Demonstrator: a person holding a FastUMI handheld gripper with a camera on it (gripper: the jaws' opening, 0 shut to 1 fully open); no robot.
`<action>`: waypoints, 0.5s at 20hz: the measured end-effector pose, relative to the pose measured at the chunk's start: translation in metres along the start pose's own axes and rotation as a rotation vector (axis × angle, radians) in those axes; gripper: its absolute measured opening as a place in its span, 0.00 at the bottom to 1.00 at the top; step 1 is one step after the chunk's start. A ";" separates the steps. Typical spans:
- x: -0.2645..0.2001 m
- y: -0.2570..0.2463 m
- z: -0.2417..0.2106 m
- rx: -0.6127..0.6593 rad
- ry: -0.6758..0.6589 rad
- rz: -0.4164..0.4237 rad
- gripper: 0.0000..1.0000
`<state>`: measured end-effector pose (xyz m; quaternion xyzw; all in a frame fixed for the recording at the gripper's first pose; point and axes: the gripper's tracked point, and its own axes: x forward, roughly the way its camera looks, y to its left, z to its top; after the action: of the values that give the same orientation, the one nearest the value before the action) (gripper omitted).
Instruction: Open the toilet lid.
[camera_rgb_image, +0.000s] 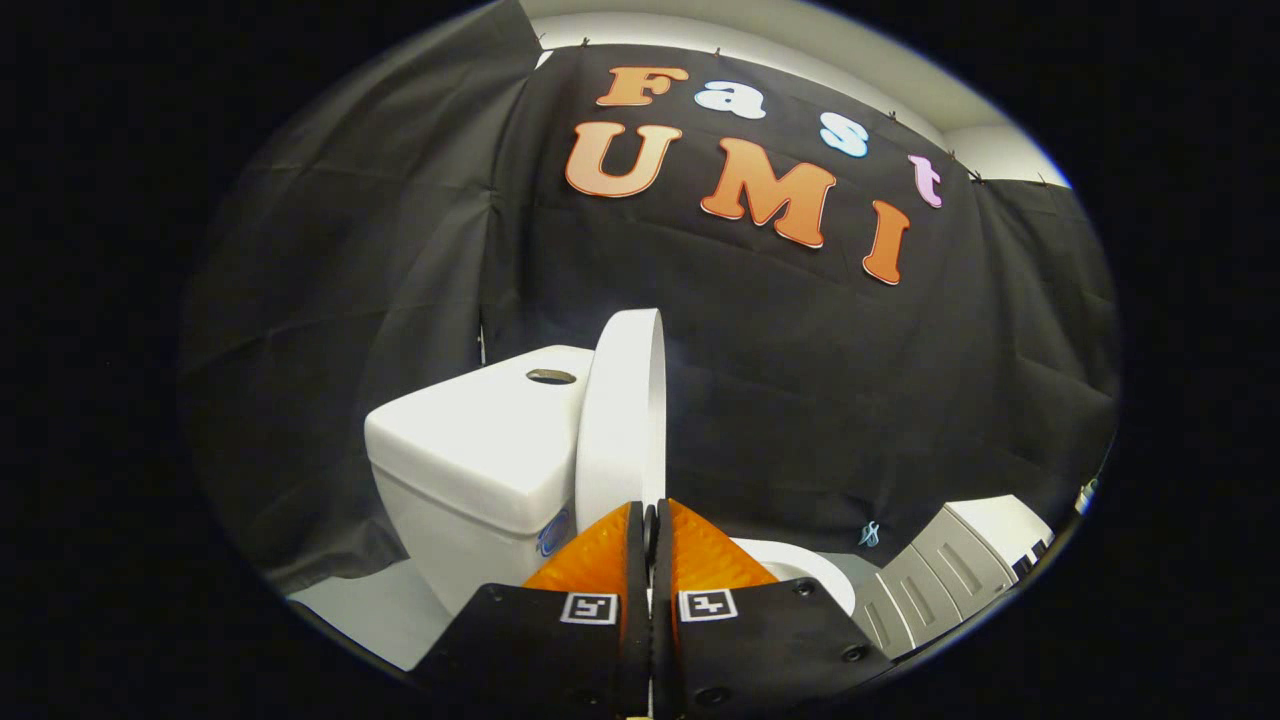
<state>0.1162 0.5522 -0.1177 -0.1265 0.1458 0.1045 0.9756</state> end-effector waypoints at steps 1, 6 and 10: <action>0.002 0.004 -0.001 0.000 0.009 0.014 0.15; -0.002 0.003 0.005 -0.002 -0.006 0.034 0.52; -0.006 -0.006 0.010 -0.004 -0.016 0.048 0.86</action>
<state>0.1148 0.5478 -0.1055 -0.1242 0.1408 0.1293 0.9737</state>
